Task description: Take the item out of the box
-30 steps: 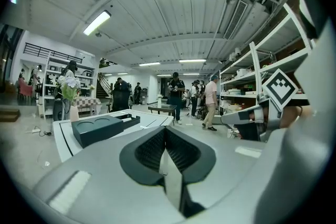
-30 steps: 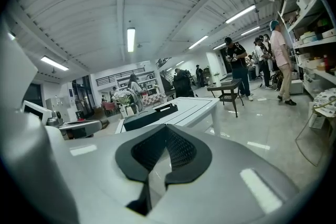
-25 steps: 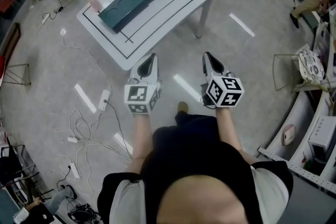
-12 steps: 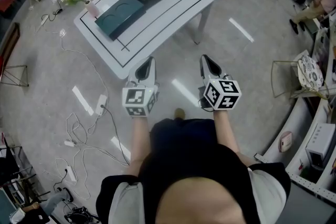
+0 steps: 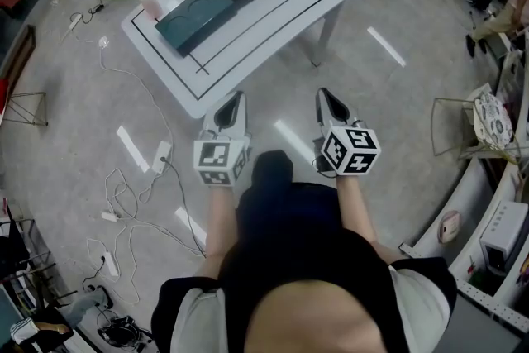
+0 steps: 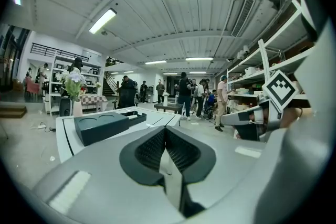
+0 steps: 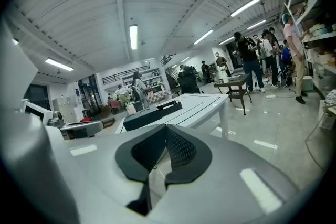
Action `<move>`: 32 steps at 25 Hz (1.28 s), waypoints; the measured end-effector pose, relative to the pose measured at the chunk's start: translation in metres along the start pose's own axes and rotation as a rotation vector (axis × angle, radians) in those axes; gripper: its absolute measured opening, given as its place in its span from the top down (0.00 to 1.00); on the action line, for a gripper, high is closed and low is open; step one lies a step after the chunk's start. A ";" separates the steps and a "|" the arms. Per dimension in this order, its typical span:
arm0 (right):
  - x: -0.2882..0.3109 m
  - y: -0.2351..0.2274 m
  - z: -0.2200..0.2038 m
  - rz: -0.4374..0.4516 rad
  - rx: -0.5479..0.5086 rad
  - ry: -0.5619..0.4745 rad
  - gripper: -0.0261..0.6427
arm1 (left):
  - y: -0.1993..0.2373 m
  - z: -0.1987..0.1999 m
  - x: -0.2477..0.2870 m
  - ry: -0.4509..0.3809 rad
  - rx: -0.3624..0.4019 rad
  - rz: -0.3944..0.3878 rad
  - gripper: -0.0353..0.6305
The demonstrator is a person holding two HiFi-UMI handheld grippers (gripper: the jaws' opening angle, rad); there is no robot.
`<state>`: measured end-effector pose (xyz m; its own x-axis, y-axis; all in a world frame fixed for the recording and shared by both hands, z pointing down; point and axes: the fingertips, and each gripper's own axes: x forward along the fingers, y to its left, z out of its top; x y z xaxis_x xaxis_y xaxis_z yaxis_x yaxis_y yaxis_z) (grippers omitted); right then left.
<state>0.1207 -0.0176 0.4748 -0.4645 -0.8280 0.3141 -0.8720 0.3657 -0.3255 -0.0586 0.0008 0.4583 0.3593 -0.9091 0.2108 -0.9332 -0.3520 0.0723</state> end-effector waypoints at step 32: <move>0.077 -0.023 0.032 0.011 -0.003 0.021 0.96 | 0.030 0.019 0.071 0.015 0.000 0.006 0.93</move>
<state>0.1100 -0.1032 0.4783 -0.4775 -0.8147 0.3291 -0.8670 0.3762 -0.3267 -0.0607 -0.0779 0.4570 0.3538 -0.9077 0.2255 -0.9352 -0.3469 0.0707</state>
